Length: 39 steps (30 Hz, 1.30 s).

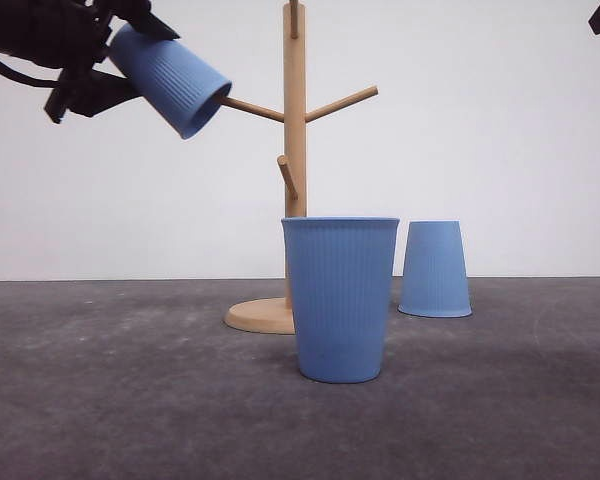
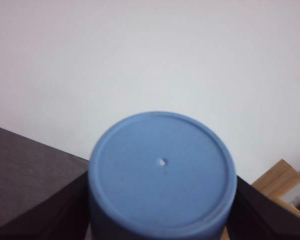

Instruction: Place three cups

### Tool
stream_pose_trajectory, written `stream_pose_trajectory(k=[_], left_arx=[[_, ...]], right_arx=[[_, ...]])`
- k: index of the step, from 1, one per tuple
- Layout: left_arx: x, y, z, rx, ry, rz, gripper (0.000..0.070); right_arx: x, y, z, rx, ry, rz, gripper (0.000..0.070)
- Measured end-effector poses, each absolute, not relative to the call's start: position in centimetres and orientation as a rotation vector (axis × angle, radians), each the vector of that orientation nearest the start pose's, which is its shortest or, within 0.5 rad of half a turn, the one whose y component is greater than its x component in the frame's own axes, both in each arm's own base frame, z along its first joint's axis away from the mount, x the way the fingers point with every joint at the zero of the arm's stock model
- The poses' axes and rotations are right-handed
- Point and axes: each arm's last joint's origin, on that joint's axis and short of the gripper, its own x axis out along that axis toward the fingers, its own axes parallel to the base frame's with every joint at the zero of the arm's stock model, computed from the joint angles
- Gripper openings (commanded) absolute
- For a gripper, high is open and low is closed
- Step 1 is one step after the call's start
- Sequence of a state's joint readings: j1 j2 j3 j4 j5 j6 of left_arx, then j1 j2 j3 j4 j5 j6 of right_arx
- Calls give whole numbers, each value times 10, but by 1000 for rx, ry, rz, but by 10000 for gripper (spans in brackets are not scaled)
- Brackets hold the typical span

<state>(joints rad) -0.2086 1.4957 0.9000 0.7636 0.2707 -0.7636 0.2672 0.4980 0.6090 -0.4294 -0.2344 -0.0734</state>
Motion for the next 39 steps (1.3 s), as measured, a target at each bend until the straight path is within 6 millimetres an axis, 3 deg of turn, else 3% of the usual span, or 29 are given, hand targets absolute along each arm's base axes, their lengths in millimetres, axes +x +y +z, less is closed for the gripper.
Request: stream_pose_trajectory(k=[10, 20, 39], left_arx=[[324, -77, 298, -738, 30, -543, 311], [333, -97, 274, -737, 128, -580, 312], [334, -100, 272, -701, 122, -588, 311]], right_arx=[[110, 37, 286, -77, 303, 509, 309], [110, 37, 286, -77, 303, 509, 309], [110, 37, 286, -77, 303, 509, 309]])
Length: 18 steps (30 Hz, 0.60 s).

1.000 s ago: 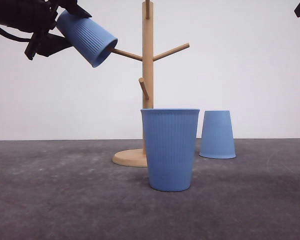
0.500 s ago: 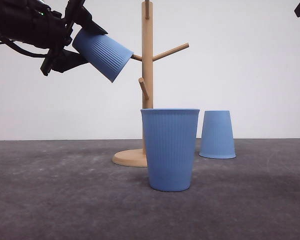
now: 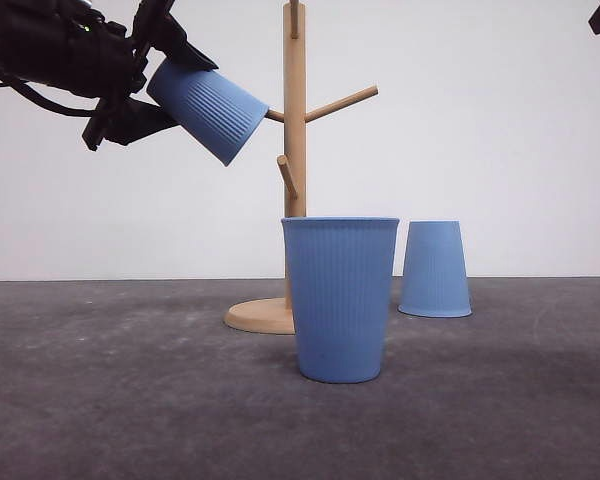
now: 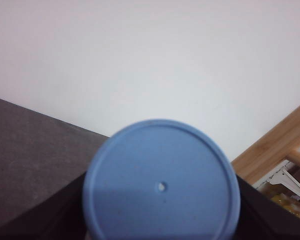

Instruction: Place three cups

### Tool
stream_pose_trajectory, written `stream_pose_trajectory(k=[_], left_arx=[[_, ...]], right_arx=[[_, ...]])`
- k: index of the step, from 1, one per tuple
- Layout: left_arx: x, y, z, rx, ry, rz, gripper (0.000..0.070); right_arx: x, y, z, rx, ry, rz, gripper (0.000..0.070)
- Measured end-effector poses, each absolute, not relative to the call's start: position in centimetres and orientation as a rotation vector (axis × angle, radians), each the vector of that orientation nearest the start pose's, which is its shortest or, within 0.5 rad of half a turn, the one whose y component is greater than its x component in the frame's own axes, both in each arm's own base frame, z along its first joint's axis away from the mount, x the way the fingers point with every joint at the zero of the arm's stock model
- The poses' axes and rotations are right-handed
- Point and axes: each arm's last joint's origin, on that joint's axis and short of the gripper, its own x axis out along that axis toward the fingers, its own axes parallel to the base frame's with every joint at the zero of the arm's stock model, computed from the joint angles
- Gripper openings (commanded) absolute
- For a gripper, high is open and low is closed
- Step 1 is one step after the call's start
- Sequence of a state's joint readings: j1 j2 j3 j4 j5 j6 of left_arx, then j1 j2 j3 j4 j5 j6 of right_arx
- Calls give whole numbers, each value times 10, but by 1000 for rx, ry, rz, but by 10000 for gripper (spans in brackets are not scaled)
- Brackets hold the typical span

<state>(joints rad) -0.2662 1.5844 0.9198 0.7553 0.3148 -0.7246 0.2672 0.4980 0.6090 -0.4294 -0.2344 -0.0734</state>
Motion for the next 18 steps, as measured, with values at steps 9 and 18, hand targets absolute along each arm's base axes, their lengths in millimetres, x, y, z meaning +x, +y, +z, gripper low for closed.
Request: stream_pose_trajectory(k=[9, 18], left_arx=[[341, -104, 269, -701, 127, -596, 315], [341, -107, 270, -698, 131, -603, 413]], right_arx=[[110, 37, 286, -77, 303, 509, 309], [110, 37, 286, -77, 303, 509, 309]])
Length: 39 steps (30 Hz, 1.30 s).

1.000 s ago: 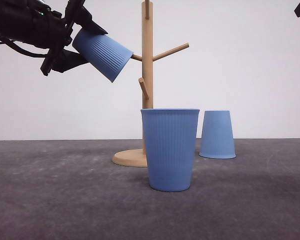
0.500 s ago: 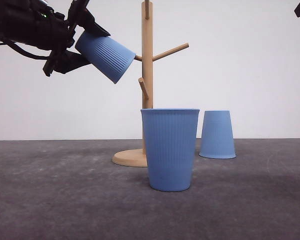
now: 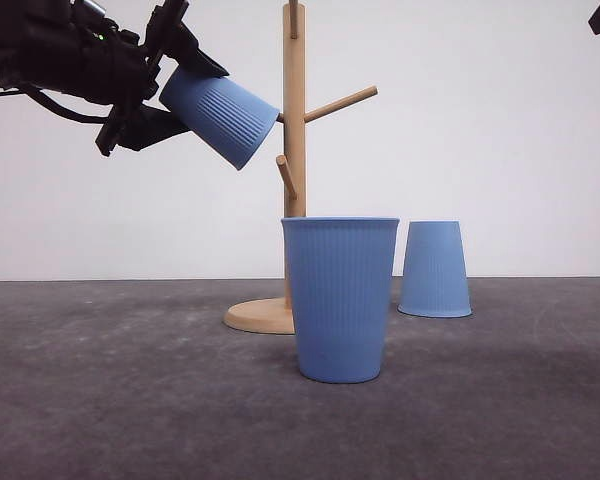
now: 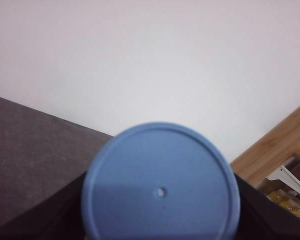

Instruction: Place three cups

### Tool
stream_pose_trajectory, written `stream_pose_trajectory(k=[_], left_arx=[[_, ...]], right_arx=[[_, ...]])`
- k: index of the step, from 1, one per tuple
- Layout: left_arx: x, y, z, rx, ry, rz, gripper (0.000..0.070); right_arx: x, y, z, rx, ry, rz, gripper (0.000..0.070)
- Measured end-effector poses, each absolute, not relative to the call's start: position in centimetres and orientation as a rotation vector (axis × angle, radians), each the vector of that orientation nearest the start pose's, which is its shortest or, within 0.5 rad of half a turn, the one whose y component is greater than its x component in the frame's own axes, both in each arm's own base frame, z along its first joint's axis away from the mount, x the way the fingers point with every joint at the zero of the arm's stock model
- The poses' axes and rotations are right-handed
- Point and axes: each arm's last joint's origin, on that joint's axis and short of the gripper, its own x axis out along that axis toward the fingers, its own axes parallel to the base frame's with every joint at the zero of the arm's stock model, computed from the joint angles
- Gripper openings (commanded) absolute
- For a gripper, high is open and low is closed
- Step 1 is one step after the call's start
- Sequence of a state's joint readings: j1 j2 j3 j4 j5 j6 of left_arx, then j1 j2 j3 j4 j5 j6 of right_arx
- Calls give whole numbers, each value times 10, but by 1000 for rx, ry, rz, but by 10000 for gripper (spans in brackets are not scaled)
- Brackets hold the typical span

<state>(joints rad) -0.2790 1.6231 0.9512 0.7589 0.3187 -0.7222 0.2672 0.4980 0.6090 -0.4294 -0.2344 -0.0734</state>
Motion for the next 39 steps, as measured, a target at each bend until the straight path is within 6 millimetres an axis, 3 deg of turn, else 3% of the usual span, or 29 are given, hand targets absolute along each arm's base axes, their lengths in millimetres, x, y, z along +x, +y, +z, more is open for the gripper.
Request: stream_pose_trajectory(k=[9, 19, 22, 26, 35, 39], left_arx=[[342, -108, 268, -691, 151, -623, 598], [343, -104, 267, -684, 170, -664, 603], [344, -99, 267, -683, 175, -669, 649], [342, -90, 273, -679, 168, -674, 652], [325, -64, 290, -617, 259, -656, 649], [304, -54, 302, -510, 319, -614, 634]], right_arx=[[110, 37, 286, -76, 303, 509, 309], [110, 37, 286, -76, 303, 509, 309], [110, 37, 286, -76, 303, 509, 309], [110, 37, 286, -76, 303, 509, 309], [110, 37, 286, -76, 303, 509, 309], [110, 37, 286, -76, 303, 509, 309]])
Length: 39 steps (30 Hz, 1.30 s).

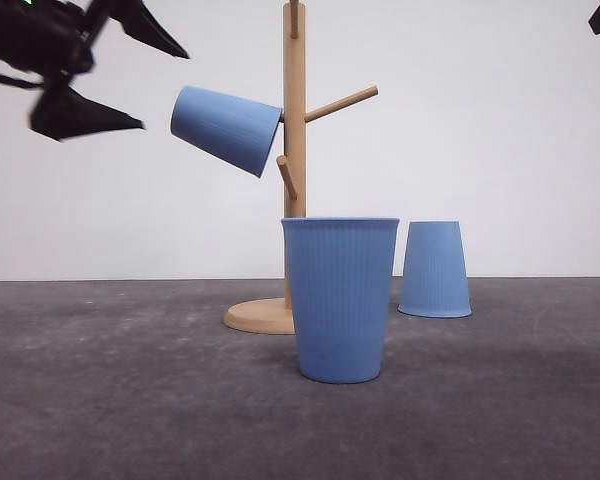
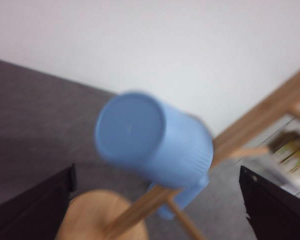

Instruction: Place three cups

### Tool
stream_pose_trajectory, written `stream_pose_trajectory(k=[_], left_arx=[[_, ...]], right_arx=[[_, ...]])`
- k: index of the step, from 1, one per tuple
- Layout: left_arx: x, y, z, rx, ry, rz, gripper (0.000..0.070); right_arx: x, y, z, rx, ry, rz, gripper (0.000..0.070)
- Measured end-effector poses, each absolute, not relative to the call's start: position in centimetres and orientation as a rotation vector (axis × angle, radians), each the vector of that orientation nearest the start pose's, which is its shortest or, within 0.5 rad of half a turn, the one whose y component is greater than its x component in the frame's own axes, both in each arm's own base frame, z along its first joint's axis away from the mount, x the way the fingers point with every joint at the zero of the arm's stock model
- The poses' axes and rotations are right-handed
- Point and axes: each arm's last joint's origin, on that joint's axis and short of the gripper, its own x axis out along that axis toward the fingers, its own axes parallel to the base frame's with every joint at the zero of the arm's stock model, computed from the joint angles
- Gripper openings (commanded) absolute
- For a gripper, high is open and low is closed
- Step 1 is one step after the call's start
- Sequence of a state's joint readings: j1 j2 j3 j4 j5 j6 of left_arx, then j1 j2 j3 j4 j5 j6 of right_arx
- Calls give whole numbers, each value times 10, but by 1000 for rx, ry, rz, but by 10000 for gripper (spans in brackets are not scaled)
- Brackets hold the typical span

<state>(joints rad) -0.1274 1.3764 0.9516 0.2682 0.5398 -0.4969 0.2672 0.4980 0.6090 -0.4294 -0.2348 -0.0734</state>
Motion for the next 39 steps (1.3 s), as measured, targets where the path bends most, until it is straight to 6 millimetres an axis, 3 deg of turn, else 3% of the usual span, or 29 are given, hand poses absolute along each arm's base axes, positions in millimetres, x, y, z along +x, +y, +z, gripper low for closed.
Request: stream_pose_trajectory(k=[3, 7, 8, 15, 24, 27, 31, 39], left_arx=[[281, -48, 314, -412, 346, -582, 615], [243, -41, 326, -295, 416, -514, 393], [234, -40, 328, -276, 441, -491, 370], [180, -28, 324, -149, 664, -306, 360], [148, -24, 327, -80, 652, -310, 360], [147, -24, 326, -77, 659, -309, 360], [144, -23, 328, -75, 649, -310, 360], [144, -23, 328, -75, 647, -310, 360]], right_arx=[[110, 37, 286, -76, 304, 509, 309], [110, 37, 286, -75, 312, 509, 309], [110, 37, 285, -73, 315, 509, 309], [109, 37, 282, -29, 363, 501, 309], [116, 39, 274, 77, 519, 470, 309], [132, 43, 275, 97, 608, 455, 321], [165, 52, 280, 89, 676, 447, 466], [239, 72, 266, -48, 512, 471, 568]])
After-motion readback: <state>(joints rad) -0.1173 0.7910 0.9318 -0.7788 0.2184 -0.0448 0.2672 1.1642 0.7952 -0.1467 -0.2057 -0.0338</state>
